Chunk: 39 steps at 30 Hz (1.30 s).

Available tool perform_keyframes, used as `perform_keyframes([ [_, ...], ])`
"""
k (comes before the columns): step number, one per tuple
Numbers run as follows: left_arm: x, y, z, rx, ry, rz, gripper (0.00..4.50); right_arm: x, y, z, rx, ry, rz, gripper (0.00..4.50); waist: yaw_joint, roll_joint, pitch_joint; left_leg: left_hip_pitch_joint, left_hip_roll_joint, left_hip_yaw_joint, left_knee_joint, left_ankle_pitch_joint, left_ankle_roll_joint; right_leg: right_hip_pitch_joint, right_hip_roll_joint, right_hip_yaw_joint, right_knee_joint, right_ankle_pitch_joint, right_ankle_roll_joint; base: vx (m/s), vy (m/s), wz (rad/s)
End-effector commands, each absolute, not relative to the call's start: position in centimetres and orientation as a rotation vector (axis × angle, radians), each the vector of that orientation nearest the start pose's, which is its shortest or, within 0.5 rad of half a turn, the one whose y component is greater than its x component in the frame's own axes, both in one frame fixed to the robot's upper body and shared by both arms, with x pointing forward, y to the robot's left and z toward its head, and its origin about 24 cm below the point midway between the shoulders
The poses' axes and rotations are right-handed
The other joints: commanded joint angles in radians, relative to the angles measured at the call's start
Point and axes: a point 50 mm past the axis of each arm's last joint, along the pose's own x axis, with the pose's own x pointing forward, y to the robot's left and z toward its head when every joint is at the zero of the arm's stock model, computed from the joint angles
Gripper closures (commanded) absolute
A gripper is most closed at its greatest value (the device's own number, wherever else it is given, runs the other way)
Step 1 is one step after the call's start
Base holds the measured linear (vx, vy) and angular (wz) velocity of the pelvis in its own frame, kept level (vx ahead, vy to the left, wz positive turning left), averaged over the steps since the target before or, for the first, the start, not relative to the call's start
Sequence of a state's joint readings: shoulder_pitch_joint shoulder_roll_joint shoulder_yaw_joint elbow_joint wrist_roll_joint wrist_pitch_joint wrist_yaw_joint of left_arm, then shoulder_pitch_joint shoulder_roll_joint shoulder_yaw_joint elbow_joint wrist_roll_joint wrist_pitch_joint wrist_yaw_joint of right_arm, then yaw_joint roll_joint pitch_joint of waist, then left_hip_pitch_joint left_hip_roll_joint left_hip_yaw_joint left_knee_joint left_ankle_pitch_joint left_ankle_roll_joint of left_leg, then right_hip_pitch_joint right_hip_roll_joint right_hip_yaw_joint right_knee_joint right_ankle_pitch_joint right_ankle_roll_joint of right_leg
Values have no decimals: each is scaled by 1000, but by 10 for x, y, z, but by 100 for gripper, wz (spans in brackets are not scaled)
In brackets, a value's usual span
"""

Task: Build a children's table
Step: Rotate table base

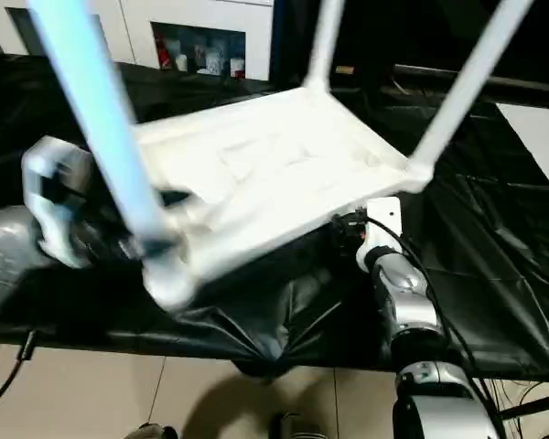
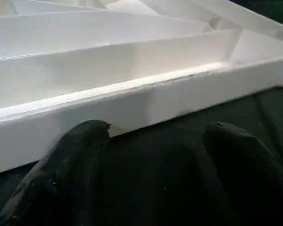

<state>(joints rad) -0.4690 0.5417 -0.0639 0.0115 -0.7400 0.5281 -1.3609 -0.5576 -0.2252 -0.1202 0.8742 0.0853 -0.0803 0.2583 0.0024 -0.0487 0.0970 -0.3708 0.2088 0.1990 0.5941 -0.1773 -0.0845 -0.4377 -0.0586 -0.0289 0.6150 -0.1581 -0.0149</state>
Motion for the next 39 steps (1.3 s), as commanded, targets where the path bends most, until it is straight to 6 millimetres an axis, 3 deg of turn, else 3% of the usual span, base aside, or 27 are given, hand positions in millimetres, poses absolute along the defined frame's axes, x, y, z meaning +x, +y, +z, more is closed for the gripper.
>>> perform_keyframes([
  [1, 271, 137, 156, -164, 42, -1683, 6, 348, -182, 30, -55, 205, 223, 61, 5, -1, -79, 6, 6, 2, -57, -155, 27, 69, -45, 38, -57, -186, -204, 0, 0, 0],
  [2, 272, 127, 156, -158, 41, -1707, 6, 349, -172, 30, -47, 201, 275, 61, 4, 0, -78, 5, 6, 1, -56, -163, 26, 69, -45, 38, -59, -202, -198, 0, 0, 0],
  [6, 275, 117, 156, -146, 32, -1708, 6, 348, -160, 29, -49, 202, 334, 61, -1, -1, -79, 3, 5, -1, -55, -172, 24, 70, -46, 37, -62, -235, -185, 0, 0, 0],
  [15, 280, 88, 157, -139, 10, -1739, 6, 348, -133, 28, -23, 196, 439, 61, -4, 1, -82, 2, 6, -3, -54, -172, 31, 70, -46, 35, -60, -214, -204, 0, 0, 0],
  [22, 285, 71, 159, -132, -33, -1733, 6, 346, -124, 28, -20, 194, 500, 61, -6, -3, -83, 0, 5, -3, -52, -163, 50, 74, -48, 34, -61, -196, -215, 0, 0, 0],
  [39, 300, 50, 149, -63, -67, -1656, 6, 336, -111, 22, -10, 210, 636, 61, -7, 1, -82, 3, 7, -4, -52, -172, 73, 74, -48, 33, -67, -188, -243, 0, 0, 0],
])
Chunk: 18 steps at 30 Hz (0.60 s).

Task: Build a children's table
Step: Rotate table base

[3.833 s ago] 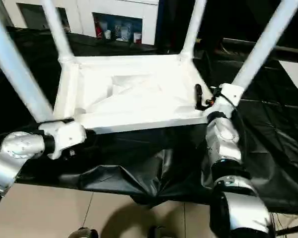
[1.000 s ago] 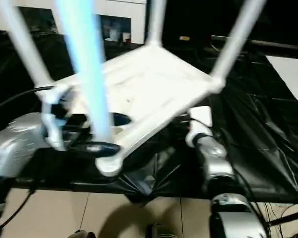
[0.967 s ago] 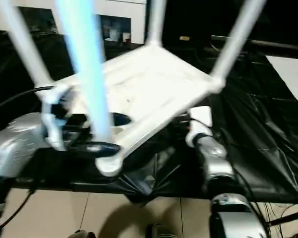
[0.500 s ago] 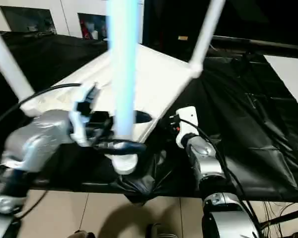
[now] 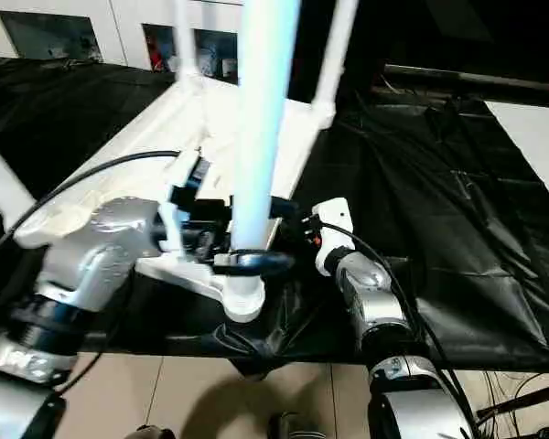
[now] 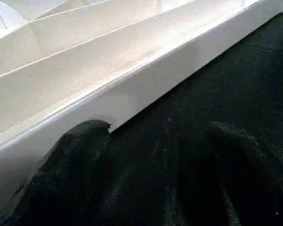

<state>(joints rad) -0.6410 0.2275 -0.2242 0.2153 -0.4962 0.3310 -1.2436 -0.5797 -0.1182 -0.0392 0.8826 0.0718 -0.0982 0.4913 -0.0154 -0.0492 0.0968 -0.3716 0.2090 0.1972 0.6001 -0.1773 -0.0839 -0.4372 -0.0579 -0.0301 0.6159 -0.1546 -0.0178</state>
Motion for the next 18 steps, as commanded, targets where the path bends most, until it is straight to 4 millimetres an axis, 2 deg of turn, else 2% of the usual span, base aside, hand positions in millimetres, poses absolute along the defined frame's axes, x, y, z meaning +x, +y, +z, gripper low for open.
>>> perform_keyframes([
  [1, 300, 50, 149, -61, -68, -1654, 6, 336, -111, 22, -10, 210, 636, 61, 12, 2, -83, 3, 7, -4, -58, -172, 70, 76, -51, 34, -67, -196, -239, 0, 0, 0],
  [8, 320, 48, 141, 74, -88, -1470, 6, 333, -114, 19, -30, 224, 674, 61, 10, 0, -82, 1, 8, -6, -59, -179, 80, 76, -51, 32, -71, -207, -238, 0, 0, 0],
  [10, 324, 48, 139, 93, -90, -1423, 6, 333, -116, 19, -29, 224, 672, 61, 11, 0, -82, 4, 8, -6, -58, -190, 78, 75, -52, 32, -75, -231, -231, 0, 0, 0],
  [14, 336, 49, 136, 167, -125, -1290, 6, 337, -131, 22, -40, 212, 622, 61, 15, 1, -78, 6, 7, -7, -59, -213, 72, 70, -51, 29, -85, -294, -211, 0, 0, 0],
  [16, 338, 49, 137, 175, -141, -1271, 6, 338, -137, 25, -41, 204, 606, 61, 18, -2, -77, 3, 6, -9, -60, -225, 67, 71, -54, 25, -89, -342, -191, 0, 0, 0],
  [18, 340, 48, 140, 171, -187, -1243, 6, 341, -153, 31, -41, 182, 570, 61, 20, 0, -78, 4, 7, -10, -61, -229, 67, 69, -54, 24, -92, -361, -181, 0, 0, 0],
])
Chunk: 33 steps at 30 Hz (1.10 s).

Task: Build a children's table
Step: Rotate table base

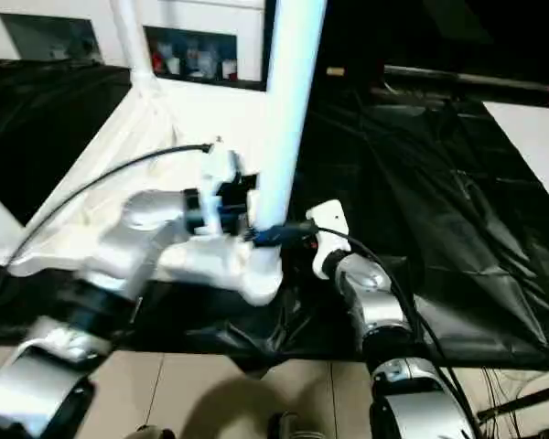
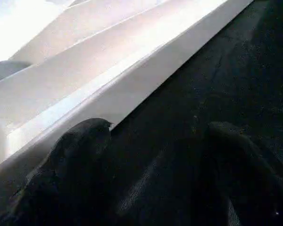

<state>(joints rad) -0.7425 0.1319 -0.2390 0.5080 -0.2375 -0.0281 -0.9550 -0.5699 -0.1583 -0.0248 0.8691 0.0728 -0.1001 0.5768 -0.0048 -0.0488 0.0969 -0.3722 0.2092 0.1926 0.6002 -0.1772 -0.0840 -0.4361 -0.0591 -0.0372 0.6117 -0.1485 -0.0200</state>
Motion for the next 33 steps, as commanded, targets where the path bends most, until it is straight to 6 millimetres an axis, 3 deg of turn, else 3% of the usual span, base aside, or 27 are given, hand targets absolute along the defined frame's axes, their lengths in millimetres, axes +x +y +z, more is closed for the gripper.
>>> perform_keyframes([
  [1, 340, 48, 140, 171, -187, -1243, 6, 341, -153, 31, -41, 182, 570, 61, 11, -1, -77, 6, 7, -4, -60, -228, 68, 66, -52, 31, -89, -363, -181, 0, 0, 0],
  [2, 342, 48, 141, 182, -216, -1216, 6, 343, -167, 38, -46, 159, 534, 61, 16, -3, -77, 5, 6, -4, -61, -223, 72, 67, -52, 31, -89, -359, -182, 0, 0, 0],
  [7, 343, 52, 136, 228, -205, -1201, 6, 344, -183, 46, -48, 130, 498, 61, 21, -2, -77, 4, 6, -5, -62, -230, 74, 66, -51, 28, -90, -364, -173, 0, 0, 0],
  [10, 344, 63, 123, 291, -177, -1175, 6, 343, -199, 56, -43, 88, 483, 61, 18, 1, -76, 1, 3, -7, -62, -246, 74, 67, -49, 25, -96, -399, -152, 0, 0, 0],
  [13, 335, 68, 117, 213, -159, -1263, 6, 337, -202, 62, -32, 70, 549, 61, 20, 0, -77, 4, 2, -6, -61, -243, 79, 65, -50, 26, -97, -409, -155, 0, 0, 0],
  [14, 330, 72, 114, 189, -132, -1315, 6, 334, -204, 64, -37, 71, 589, 61, 22, 1, -77, 0, 4, -8, -64, -231, 87, 69, -51, 27, -93, -379, -171, 0, 0, 0],
  [16, 324, 78, 110, 174, -95, -1379, 6, 330, -205, 65, -47, 77, 640, 61, 22, 7, -78, 4, 8, -7, -64, -231, 92, 64, -49, 28, -89, -339, -198, 0, 0, 0],
  [19, 318, 90, 105, 207, -31, -1440, 6, 321, -210, 67, -110, 106, 736, 61, 24, 10, -76, 6, 13, -8, -67, -236, 91, 63, -49, 28, -86, -319, -210, 0, 0, 0],
  [24, 321, 119, 100, 345, 96, -1441, 6, 310, -215, 71, -227, 170, 870, 61, 30, 10, -70, 10, 13, -6, -70, -255, 73, 59, -50, 30, -91, -361, -188, 0, 0, 0],
  [26, 328, 136, 93, 518, 179, -1402, 6, 303, -214, 71, -302, 217, 952, 61, 35, 9, -70, 10, 11, -9, -71, -260, 74, 58, -46, 30, -92, -384, -150, 0, 0, 0],
  [28, 330, 143, 91, 593, 217, -1391, 32, 300, -213, 70, -330, 240, 991, 61, 35, 7, -70, 9, 9, -9, -71, -257, 69, 60, -49, 31, -93, -399, -135, 0, 0, 0],
  [30, 334, 145, 92, 614, 214, -1365, 32, 298, -211, 71, -338, 249, 1023, 61, 38, 6, -71, 8, 9, -9, -69, -244, 62, 60, -52, 32, -93, -396, -145, 0, 0, 0],
  [33, 342, 145, 95, 674, 218, -1320, 68, 295, -205, 76, -360, 260, 1085, 61, 42, 7, -76, 7, 13, -10, -68, -220, 66, 63, -52, 32, -83, -320, -175, 0, 0, 0],
])
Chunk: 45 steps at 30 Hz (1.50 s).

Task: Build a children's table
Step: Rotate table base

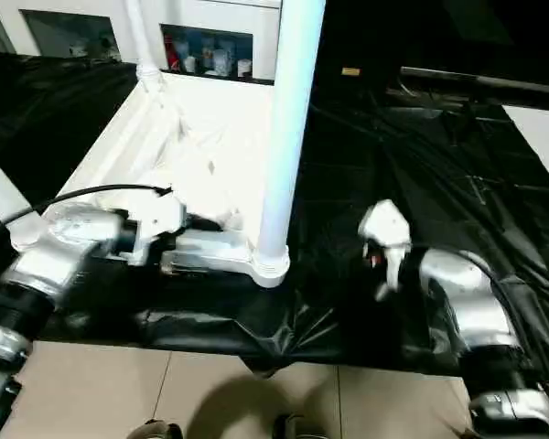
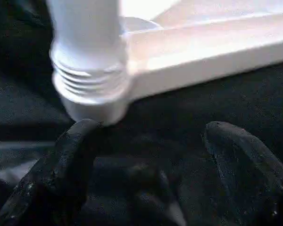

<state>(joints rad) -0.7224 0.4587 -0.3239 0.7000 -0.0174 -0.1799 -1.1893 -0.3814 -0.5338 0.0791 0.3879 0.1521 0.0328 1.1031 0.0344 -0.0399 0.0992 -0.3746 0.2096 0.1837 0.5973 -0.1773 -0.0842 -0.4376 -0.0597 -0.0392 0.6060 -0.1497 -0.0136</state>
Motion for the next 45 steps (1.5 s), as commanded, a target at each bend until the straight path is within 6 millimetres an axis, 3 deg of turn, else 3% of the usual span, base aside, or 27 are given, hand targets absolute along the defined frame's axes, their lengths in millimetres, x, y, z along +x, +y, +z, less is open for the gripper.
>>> perform_keyframes([
  [1, 343, 145, 94, 692, 228, -1317, 76, 294, -203, 77, -366, 261, 1096, 61, 2, -3, -79, 8, 13, -1, -65, -214, 68, 65, -52, 34, -74, -299, -188, 0, 0, 0],
  [10, 346, 136, 85, 670, 278, -1395, 137, 291, -199, 81, -388, 285, 1146, 61, 8, -5, -85, 6, 9, 2, -59, -179, 87, 72, -55, 34, -71, -240, -212, 0, 0, 0],
  [15, 345, 135, 81, 652, 313, -1424, 167, 289, -199, 84, -396, 294, 1156, 61, 9, -4, -84, 7, 11, 2, -59, -192, 80, 71, -57, 34, -74, -270, -215, 0, 0, 0],
  [16, 345, 136, 80, 661, 314, -1417, 193, 289, -199, 84, -398, 296, 1159, 61, 9, -5, -83, 7, 11, 1, -60, -196, 80, 71, -56, 34, -75, -273, -213, 0, 0, 0],
  [20, 349, 137, 79, 681, 317, -1381, 204, 285, -197, 83, -391, 317, 1190, 61, 12, -6, -85, 8, 10, 1, -58, -194, 82, 73, -55, 33, -75, -273, -204, 0, 0, 0],
  [34, 350, 142, 76, 641, 400, -1442, 310, 275, -192, 78, -382, 352, 1242, 61, 27, 6, -91, 9, 10, 0, -57, -194, 72, 78, -55, 32, -71, -222, -234, 0, 0, 0],
  [45, 351, 140, 71, 694, 415, -1425, 384, 275, -191, 78, -380, 353, 1236, 61, 31, 2, -89, 9, 9, -2, -57, -196, 73, 77, -57, 31, -75, -261, -215, 0, 0, 0],
])
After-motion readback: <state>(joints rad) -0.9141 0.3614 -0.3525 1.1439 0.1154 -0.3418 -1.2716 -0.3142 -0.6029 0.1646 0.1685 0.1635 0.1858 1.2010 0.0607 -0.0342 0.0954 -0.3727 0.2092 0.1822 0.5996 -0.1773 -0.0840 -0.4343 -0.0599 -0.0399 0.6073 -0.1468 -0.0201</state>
